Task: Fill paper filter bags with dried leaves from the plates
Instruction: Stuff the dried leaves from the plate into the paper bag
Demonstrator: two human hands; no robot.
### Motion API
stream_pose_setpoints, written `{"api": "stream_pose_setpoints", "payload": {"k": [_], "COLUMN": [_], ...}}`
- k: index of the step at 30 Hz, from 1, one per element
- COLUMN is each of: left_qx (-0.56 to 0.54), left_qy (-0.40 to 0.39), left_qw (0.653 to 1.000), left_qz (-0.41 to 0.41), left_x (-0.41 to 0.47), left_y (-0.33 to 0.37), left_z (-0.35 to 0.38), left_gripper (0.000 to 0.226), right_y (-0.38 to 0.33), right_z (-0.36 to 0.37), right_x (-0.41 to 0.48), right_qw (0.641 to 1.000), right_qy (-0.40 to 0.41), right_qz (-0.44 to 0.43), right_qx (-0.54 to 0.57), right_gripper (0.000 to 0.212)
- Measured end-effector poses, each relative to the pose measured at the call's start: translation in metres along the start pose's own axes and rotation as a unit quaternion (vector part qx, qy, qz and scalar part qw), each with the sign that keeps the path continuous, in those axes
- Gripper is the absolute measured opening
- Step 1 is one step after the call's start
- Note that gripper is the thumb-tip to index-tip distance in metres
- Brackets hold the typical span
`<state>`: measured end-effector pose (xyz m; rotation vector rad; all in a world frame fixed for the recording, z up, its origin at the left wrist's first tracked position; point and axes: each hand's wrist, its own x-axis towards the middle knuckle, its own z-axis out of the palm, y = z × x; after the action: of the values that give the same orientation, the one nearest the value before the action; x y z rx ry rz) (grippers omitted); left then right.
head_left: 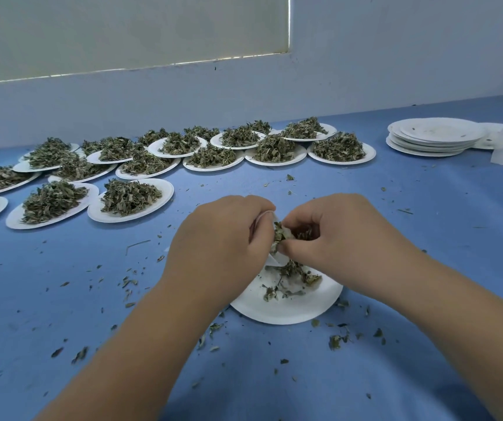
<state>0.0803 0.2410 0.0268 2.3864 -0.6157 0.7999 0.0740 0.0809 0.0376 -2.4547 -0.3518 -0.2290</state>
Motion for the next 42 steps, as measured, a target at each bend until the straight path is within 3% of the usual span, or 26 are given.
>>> {"api": "stream_pose_setpoints", "payload": {"k": [9,14,16,22,27,34,39,42], "left_qx": [-0.021,-0.031,-0.041,-0.084,-0.103,-0.165,-0.186,-0.201], "left_qy": [0.029,0.016,0.027,0.02,0.049,0.046,0.056,0.044], "left_qw": [0.999,0.999,0.998,0.993,0.987,0.973,0.966,0.962], "left_qz": [-0.032,-0.036,-0.043,-0.084,-0.109,-0.154,-0.169,-0.18], "left_x": [0.0,-0.001,0.0,0.0,0.001,0.001,0.002,0.001], "left_y": [0.003,0.005,0.003,0.004,0.001,0.008,0.007,0.007], "left_z": [0.005,0.007,0.006,0.008,0.006,0.009,0.006,0.006], "left_gripper": [0.023,0.025,0.026,0.025,0.02,0.019,0.02,0.02], "right_y": [-0.012,-0.012,-0.011,-0.012,-0.01,-0.01,-0.007,-0.007], "right_z": [0.01,0.009,0.009,0.011,0.005,0.013,0.012,0.014], "right_x": [-0.004,-0.006,-0.008,-0.007,-0.006,-0.004,-0.004,-0.005], "right_qw": [0.987,0.997,0.998,0.997,0.987,0.992,0.988,0.987], "right_qy": [0.02,0.033,0.065,0.072,0.07,0.101,0.098,0.119], "right_qz": [-0.062,-0.04,-0.02,-0.022,-0.021,-0.077,-0.07,-0.07], "right_qx": [-0.144,-0.057,0.011,0.014,0.144,0.019,0.1,0.078], "right_gripper": [0.019,0.011,0.021,0.013,0.028,0.007,0.018,0.012]}}
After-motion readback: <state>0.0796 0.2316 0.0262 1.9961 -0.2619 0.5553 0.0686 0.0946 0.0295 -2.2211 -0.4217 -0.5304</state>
